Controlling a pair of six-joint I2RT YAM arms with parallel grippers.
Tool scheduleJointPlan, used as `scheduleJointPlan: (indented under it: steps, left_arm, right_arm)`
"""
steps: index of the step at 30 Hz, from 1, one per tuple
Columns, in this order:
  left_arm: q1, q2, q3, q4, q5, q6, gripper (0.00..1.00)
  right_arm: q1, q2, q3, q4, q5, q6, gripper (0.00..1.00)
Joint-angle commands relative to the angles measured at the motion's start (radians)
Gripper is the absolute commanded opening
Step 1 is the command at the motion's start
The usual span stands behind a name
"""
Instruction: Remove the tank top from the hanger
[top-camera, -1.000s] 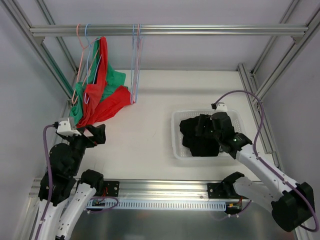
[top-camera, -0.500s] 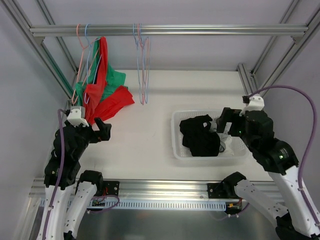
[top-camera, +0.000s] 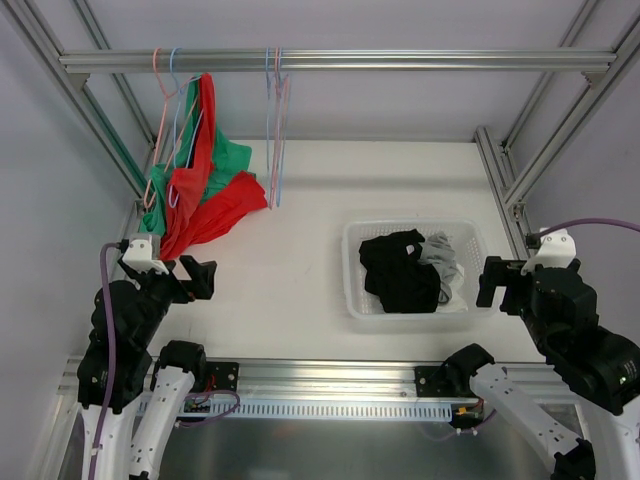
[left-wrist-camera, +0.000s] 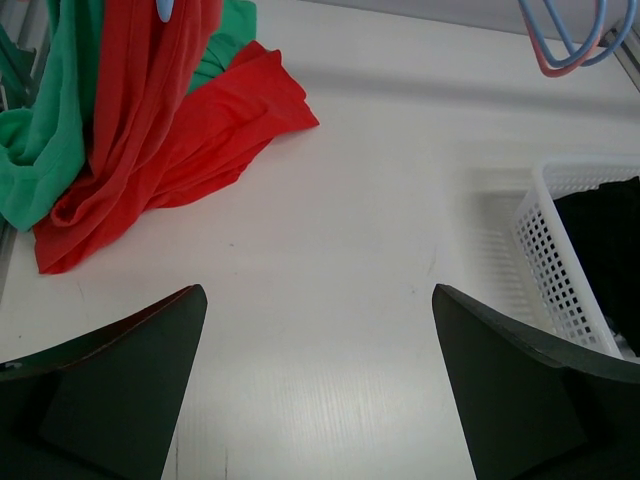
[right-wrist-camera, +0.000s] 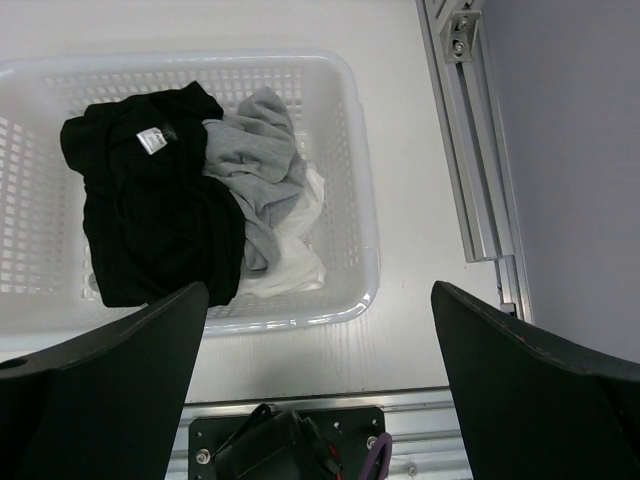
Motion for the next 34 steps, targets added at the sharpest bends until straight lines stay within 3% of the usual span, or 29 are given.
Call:
scheduleJointPlan:
  steps: [1,5,34]
  left_arm:
    - [0.009,0.008,0.002,0.002,-0.026,-0.01,0.99]
    - [0.009,0.007,-0.041,0.022,-0.077,-0.03,0.99]
    - [0.009,-0.026,-0.077,0.048,-0.077,-0.047,0.99]
  right_arm:
    - [-0.004,-0.027,-0.014,-0.026,0.052,-0.041,0.99]
    - [-0.006,-0.033,-0.04,0.002,0.034,-0.047,1.0]
    - [-0.004,-0.03,-0.134,0.103,-0.008,-0.011,1.0]
